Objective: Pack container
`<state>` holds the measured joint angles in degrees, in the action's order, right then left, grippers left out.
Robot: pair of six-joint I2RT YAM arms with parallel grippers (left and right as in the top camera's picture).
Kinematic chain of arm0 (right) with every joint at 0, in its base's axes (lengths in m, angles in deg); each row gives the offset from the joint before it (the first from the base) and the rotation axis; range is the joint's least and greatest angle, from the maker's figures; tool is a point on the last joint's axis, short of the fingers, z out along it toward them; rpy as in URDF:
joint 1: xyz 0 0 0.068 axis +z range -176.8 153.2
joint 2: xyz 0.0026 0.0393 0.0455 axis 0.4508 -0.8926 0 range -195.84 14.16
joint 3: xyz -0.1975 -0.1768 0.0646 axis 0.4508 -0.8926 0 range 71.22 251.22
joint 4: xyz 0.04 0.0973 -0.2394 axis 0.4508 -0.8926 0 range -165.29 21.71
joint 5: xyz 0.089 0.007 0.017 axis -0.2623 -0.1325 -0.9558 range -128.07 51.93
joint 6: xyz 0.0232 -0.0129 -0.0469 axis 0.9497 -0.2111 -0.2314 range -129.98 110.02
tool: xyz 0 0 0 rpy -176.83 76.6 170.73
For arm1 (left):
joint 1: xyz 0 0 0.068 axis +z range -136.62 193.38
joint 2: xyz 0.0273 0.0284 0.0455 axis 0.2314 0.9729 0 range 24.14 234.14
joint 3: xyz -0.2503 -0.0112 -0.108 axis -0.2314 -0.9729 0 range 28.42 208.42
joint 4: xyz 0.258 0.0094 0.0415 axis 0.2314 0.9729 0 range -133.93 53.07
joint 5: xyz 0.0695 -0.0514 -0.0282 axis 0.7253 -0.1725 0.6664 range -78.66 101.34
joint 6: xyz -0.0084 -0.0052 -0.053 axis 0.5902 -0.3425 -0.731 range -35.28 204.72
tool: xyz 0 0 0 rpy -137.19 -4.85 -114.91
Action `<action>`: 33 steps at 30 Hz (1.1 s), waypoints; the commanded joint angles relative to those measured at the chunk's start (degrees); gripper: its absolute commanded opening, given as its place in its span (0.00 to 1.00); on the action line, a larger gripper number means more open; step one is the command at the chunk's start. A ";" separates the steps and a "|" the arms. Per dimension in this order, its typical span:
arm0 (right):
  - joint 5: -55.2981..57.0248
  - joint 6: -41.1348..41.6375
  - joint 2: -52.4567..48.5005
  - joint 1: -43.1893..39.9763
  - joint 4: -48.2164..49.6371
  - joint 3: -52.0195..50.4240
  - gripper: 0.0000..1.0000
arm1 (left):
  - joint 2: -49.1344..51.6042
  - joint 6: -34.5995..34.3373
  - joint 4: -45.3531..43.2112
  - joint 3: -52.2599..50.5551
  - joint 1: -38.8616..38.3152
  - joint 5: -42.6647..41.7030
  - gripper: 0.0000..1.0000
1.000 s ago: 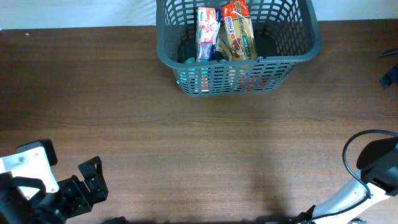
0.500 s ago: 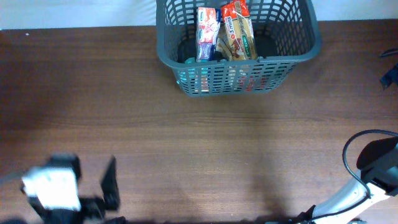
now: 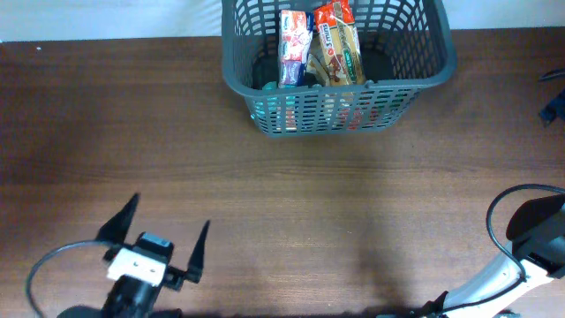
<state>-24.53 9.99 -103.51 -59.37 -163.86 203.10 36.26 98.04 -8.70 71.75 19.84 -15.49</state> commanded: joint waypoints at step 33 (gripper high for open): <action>-0.07 0.70 -0.04 -0.02 0.20 -0.31 0.99 | -11.80 -12.70 -30.25 -35.39 -8.94 20.70 0.99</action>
<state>-24.53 9.96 -103.51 -59.37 -163.84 203.10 24.94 86.39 -38.84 38.00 11.14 2.43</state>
